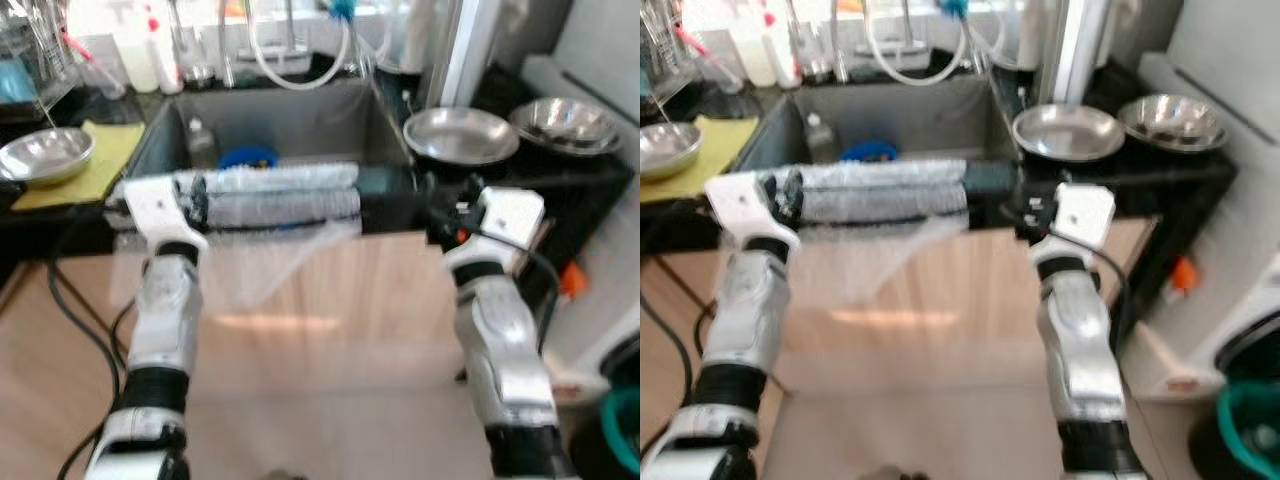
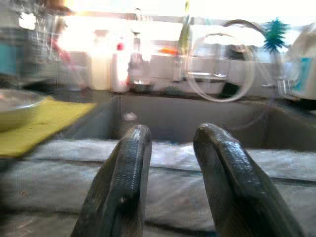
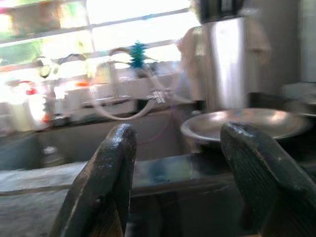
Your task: Kitchen organization
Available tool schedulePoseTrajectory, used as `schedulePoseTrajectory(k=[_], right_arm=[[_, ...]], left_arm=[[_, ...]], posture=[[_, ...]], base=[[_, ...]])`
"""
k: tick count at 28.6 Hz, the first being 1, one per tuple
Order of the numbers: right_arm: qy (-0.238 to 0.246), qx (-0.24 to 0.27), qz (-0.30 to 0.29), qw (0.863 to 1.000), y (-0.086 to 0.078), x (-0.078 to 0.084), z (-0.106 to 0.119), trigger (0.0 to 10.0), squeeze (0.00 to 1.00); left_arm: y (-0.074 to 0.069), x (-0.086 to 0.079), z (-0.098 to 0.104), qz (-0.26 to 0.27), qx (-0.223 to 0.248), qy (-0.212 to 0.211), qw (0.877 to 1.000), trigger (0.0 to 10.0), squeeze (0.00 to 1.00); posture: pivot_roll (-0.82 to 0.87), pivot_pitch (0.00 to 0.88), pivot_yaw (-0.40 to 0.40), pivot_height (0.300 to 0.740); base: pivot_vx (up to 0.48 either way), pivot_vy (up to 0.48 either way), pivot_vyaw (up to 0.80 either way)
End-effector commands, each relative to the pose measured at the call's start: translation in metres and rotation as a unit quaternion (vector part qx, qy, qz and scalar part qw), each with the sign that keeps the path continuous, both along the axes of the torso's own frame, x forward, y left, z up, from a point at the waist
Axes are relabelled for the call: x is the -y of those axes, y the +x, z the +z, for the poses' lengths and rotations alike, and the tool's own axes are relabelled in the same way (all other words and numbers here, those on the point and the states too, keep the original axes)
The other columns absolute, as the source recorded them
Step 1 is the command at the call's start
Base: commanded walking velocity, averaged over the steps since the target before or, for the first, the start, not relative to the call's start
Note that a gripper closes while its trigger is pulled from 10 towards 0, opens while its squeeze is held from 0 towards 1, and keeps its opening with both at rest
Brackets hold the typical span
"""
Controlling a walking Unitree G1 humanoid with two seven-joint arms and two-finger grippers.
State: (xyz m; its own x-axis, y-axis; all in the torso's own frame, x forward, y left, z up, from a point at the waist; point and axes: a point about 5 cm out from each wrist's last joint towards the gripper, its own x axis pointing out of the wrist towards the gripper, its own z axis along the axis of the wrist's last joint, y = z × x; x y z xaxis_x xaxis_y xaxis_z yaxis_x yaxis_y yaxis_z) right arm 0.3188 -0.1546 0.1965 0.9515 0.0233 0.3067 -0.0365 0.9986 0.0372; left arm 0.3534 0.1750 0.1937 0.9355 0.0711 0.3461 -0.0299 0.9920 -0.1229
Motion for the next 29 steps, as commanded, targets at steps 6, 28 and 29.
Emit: schedulePoseTrajectory(k=[6,28,29], right_arm=[[0.005,-0.005,0.006,1.0,-0.0012,-0.0034,-0.0026,10.0,0.0],[0.004,0.0,0.007,1.0,-0.0023,-0.0048,-0.0004,10.0,0.0],[0.004,0.0,0.007,1.0,-0.0023,-0.0049,0.0,10.0,0.0]], left_arm=[[-0.0012,-0.0074,0.0002,0.01,-0.002,0.0,1.0,10.0,0.0],[-0.0031,-0.0043,0.0017,-0.005,0.006,-0.003,1.0,10.0,0.0],[-0.0031,-0.0043,0.0016,-0.005,0.006,-0.003,1.0,10.0,0.0]], posture=[[-0.09,0.102,0.062,0.74],[-0.09,0.106,0.062,0.74],[-0.1,0.106,0.062,0.74]], base=[[0.48,0.0,0.0],[0.24,0.0,0.0],[0.0,0.0,0.0]])
